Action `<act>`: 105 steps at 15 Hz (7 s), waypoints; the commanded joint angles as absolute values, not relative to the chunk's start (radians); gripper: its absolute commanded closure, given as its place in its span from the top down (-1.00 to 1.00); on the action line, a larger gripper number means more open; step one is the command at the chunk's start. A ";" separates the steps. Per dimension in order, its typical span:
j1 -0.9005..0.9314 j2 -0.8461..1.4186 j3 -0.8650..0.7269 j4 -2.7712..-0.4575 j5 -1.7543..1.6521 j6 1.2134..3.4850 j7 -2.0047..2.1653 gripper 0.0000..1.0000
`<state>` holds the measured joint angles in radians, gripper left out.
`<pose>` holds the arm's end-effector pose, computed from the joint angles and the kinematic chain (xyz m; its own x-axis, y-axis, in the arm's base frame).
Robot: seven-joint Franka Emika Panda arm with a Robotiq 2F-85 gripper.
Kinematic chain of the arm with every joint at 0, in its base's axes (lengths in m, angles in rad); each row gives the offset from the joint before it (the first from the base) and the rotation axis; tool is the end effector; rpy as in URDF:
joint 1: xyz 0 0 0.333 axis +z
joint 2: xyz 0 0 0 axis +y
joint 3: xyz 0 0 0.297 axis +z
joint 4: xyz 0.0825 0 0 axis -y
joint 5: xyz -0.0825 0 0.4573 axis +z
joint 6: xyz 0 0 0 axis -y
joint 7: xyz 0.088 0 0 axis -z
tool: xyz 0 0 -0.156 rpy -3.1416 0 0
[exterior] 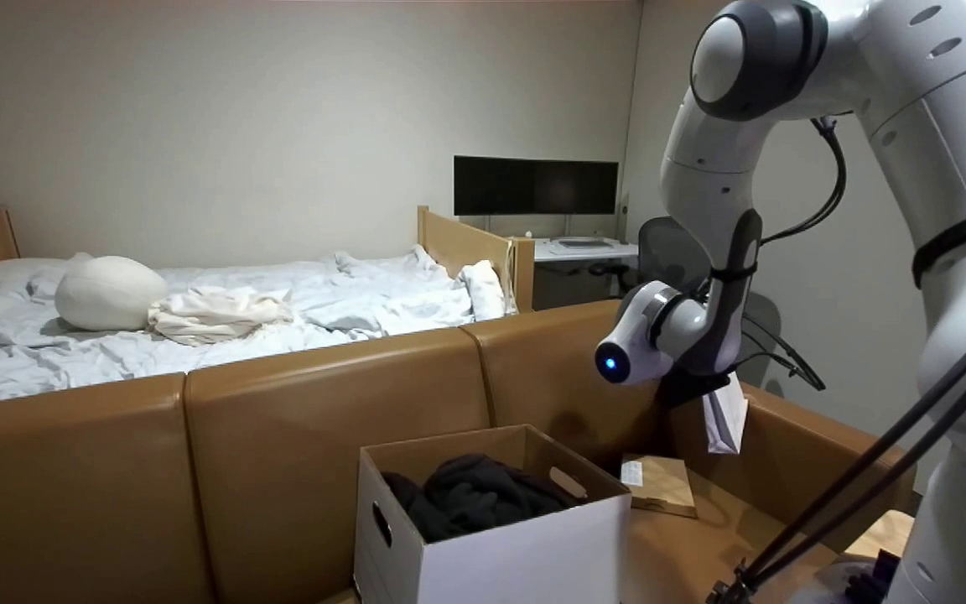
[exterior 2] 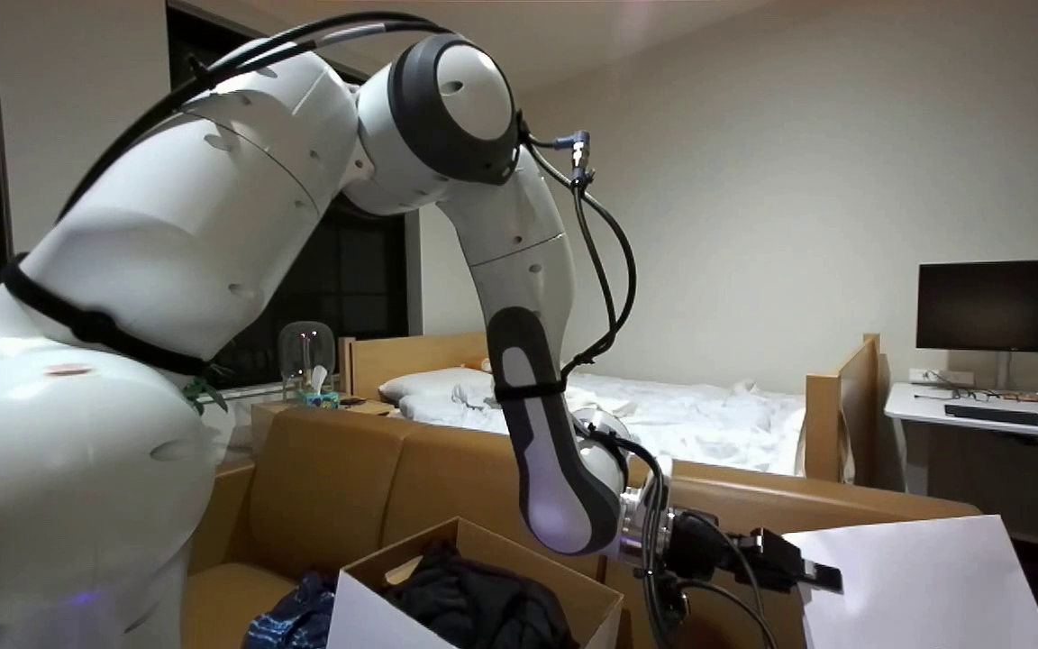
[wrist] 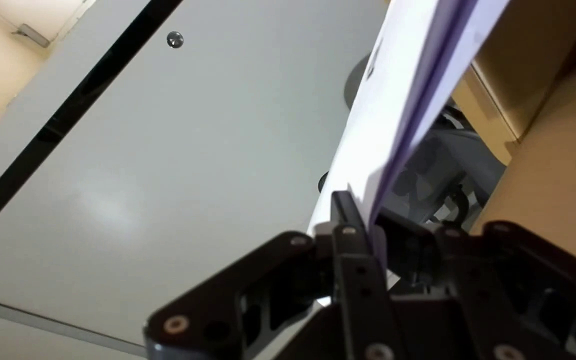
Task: Pick up the cloth and two books from the box and put them on the sofa
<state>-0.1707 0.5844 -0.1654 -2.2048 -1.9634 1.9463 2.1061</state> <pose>0.4918 -0.2956 0.0331 0.6820 0.0170 0.7312 -0.7104 -0.2222 0.6678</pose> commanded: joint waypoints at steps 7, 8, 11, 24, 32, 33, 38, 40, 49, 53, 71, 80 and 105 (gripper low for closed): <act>-0.214 0.582 -0.035 -2.094 -1.778 2.039 2.205 -0.97; -0.206 0.598 -0.035 -2.071 -1.775 2.042 2.212 -0.97; -0.197 0.650 -0.039 -2.010 -1.782 2.035 2.215 -0.97; -0.193 0.852 -0.058 -1.827 -1.791 2.017 2.245 -0.97; -0.183 0.896 -0.063 -1.788 -1.799 2.011 2.258 -0.19; -0.179 0.891 -0.063 -1.791 -1.804 2.007 2.261 -0.05; -0.161 0.880 -0.064 -1.785 -1.821 1.983 2.260 0.57; -0.154 0.861 -0.062 -1.792 -1.829 1.982 2.261 0.84; -0.123 0.616 -0.032 -1.854 -1.829 2.032 2.165 1.00; -0.133 0.419 0.003 -1.965 -1.708 2.164 1.872 1.00; -0.100 0.025 -0.002 -2.476 -1.248 3.184 1.351 1.00; -0.098 0.099 0.001 -2.480 -1.174 3.174 1.337 1.00; -0.340 0.867 0.394 -2.169 -1.280 3.089 1.025 1.00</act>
<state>-0.3073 0.8456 0.3746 -2.1519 -1.2710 3.1529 1.1316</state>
